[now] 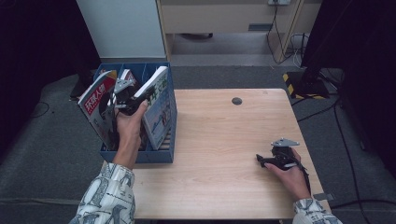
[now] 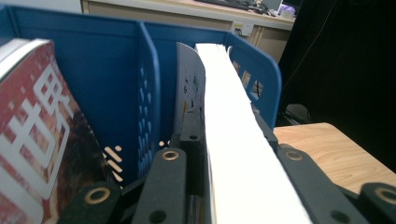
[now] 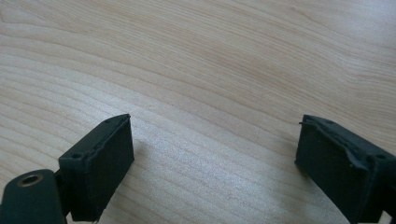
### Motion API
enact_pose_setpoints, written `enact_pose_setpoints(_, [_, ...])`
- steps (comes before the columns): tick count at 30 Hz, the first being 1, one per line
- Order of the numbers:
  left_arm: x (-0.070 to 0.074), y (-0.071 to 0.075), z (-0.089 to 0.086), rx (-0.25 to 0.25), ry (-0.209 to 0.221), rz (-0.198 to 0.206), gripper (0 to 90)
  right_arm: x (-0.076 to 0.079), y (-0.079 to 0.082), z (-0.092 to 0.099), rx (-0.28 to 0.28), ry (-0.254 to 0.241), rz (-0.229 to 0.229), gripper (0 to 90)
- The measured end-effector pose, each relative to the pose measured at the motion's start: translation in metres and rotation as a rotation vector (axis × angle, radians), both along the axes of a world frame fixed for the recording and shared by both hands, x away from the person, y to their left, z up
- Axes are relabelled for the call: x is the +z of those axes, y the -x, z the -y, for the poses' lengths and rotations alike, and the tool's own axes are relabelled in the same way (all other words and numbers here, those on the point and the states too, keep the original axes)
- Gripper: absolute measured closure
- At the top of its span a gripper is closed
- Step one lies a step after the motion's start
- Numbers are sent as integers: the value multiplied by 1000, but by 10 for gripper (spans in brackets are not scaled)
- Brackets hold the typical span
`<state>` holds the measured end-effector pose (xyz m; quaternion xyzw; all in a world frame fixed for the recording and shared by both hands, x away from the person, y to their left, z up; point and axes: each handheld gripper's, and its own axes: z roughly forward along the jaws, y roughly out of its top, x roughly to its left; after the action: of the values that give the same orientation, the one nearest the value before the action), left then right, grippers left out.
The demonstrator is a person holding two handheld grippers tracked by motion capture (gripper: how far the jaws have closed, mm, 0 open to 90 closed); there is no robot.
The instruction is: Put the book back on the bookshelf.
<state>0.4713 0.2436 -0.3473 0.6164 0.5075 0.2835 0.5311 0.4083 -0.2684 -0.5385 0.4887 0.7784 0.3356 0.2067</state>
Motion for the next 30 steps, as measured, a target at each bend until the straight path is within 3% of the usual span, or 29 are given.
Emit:
enact_pose_setpoints(9, [-1, 2, -4, 13, -2, -8, 729, 0, 0, 0, 1, 0, -2, 113])
enact_pose_setpoints(20, [1, 8, -7, 51, -30, -50, 727, 0, 0, 0, 1, 0, -1, 113])
enact_pose_setpoints(30, [1, 10, -13, 44, -36, -69, 721, 0, 0, 0, 1, 0, -1, 113])
